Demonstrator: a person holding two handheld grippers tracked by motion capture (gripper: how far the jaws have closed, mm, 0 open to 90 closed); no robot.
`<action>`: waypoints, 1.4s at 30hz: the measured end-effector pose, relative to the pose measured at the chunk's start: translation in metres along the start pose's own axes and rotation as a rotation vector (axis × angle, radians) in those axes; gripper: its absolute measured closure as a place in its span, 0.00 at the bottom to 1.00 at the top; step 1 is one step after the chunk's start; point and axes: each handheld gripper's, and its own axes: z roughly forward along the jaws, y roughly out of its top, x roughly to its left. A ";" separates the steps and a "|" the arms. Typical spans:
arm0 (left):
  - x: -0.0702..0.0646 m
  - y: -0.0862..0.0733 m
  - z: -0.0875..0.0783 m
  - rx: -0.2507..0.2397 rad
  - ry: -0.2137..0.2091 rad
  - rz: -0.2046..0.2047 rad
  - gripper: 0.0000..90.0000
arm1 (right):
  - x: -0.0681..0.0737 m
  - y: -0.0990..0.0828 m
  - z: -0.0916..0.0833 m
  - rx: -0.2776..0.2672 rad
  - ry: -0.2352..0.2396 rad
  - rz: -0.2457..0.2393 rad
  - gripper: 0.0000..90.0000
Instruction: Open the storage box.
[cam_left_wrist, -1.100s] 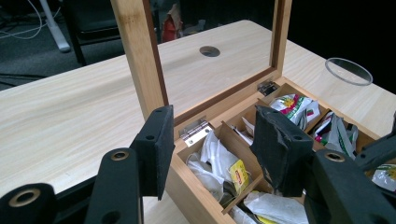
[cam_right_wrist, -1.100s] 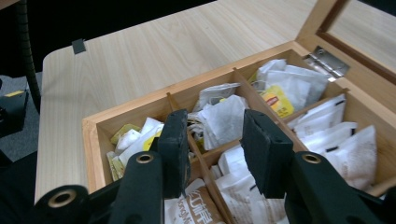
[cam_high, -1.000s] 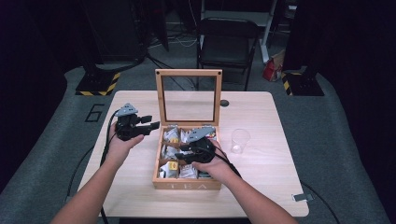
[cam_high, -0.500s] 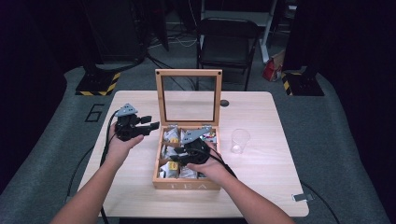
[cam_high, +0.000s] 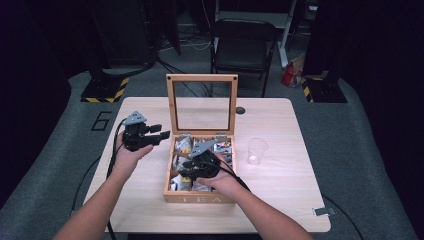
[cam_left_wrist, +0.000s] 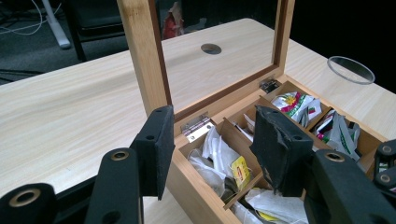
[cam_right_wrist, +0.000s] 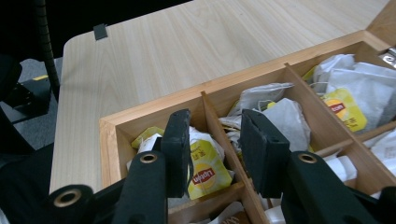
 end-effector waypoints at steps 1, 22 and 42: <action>0.000 0.000 0.000 -0.001 0.000 -0.001 0.54 | 0.000 0.000 0.001 0.002 0.003 -0.001 0.70; 0.002 -0.001 -0.002 -0.005 0.007 -0.009 0.54 | 0.000 -0.001 0.005 0.067 0.038 -0.018 0.84; 0.004 -0.001 -0.004 -0.016 0.014 -0.018 0.54 | -0.001 0.001 0.003 0.085 0.064 -0.023 0.89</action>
